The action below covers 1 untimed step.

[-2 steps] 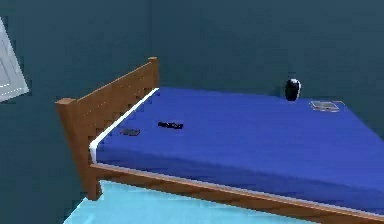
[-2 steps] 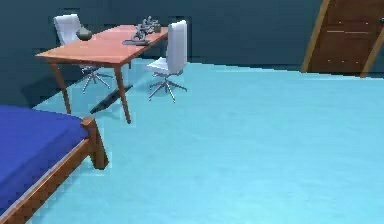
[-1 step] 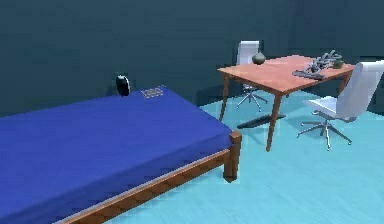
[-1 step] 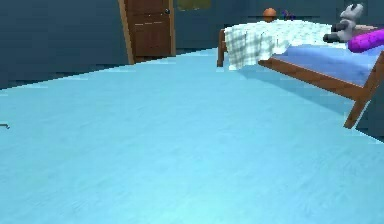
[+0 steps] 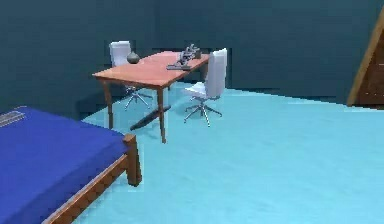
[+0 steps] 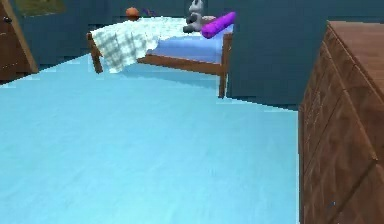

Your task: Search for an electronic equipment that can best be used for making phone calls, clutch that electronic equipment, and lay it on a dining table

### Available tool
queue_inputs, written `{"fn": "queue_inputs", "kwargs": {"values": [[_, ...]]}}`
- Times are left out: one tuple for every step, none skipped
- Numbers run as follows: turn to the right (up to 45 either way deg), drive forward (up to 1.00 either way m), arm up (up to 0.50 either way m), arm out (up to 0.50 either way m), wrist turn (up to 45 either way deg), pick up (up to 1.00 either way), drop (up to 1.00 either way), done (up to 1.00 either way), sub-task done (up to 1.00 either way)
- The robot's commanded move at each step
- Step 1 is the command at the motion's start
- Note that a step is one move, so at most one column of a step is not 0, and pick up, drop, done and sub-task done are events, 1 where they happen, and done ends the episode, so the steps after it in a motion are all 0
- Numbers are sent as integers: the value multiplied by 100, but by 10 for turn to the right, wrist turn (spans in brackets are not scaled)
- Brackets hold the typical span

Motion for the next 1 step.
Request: {"fn": "queue_inputs", "kwargs": {"values": [[0,10,0,0,0,0,0,0,0]]}}
